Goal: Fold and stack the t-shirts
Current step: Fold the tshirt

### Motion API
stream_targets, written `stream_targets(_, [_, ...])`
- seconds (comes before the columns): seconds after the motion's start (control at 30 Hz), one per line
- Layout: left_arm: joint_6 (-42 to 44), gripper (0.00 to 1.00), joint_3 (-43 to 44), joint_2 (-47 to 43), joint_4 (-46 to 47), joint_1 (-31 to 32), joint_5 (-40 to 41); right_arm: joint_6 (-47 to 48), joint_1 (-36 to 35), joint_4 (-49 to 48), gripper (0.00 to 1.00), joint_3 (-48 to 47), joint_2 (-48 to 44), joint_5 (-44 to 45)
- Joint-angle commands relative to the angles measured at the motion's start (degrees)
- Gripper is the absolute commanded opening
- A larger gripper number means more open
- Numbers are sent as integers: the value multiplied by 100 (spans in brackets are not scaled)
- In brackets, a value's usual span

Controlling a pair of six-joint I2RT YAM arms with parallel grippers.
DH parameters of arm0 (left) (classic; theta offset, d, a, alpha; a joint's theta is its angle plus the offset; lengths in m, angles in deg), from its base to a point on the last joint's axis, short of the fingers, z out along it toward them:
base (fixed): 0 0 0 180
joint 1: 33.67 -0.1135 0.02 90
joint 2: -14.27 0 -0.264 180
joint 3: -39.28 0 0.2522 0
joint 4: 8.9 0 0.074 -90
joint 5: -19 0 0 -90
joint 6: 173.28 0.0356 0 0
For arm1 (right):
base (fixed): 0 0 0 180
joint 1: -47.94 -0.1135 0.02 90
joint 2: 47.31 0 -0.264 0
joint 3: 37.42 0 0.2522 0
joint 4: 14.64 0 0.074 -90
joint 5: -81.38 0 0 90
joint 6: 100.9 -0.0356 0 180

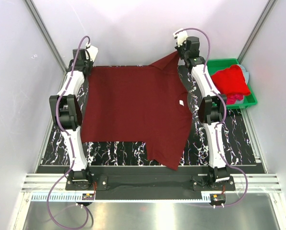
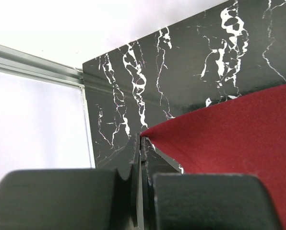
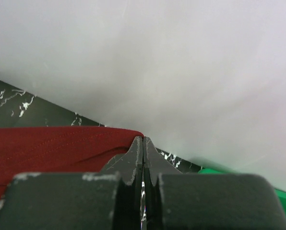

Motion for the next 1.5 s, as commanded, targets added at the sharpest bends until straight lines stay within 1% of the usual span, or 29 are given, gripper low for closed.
stream_targets(0.0, [-52,0,-51,-283,508,-99,322,-158,44,-682,0,-172,-160,10])
stream_targets(0.17, [-44,0,-244,-354,649,-161,366,-263,35,-587,0,-154,-151,10])
stream_targets(0.23, [-8,0,-297,-406,623,-161,375,-281,18,-393,0,30,-265,10])
stream_targets(0.33, [27,0,-560,-634,649,-170,322,-351,18,-139,0,486,-643,10])
stream_targets(0.4, [45,0,-823,-844,640,-179,287,-360,18,89,0,697,-967,-174])
stream_targets(0.8, [-25,0,-2028,-1961,139,-179,-302,-369,-17,503,0,3394,-2909,-640])
stream_targets(0.9, [-69,0,-2196,-2163,-71,-179,-398,-369,-61,565,0,3852,-3271,-728])
stream_targets(0.97, [-26,0,-2327,-2252,-177,-187,-399,-386,-70,609,0,4029,-3481,-781])
stream_targets(1.0, [9,0,-2371,-2331,-247,-170,-547,-386,-79,626,0,4169,-3543,-790])
stream_targets(1.23, [71,0,-2539,-2489,-502,-179,-566,-501,-140,758,0,4671,-4053,-878])
stream_targets(1.37, [-17,0,-2530,-2498,-643,-179,-583,-518,-176,837,0,4943,-4387,-887])
stream_targets(1.47, [-113,0,-2469,-2490,-923,-187,-575,-553,-176,855,0,5145,-4598,-869])
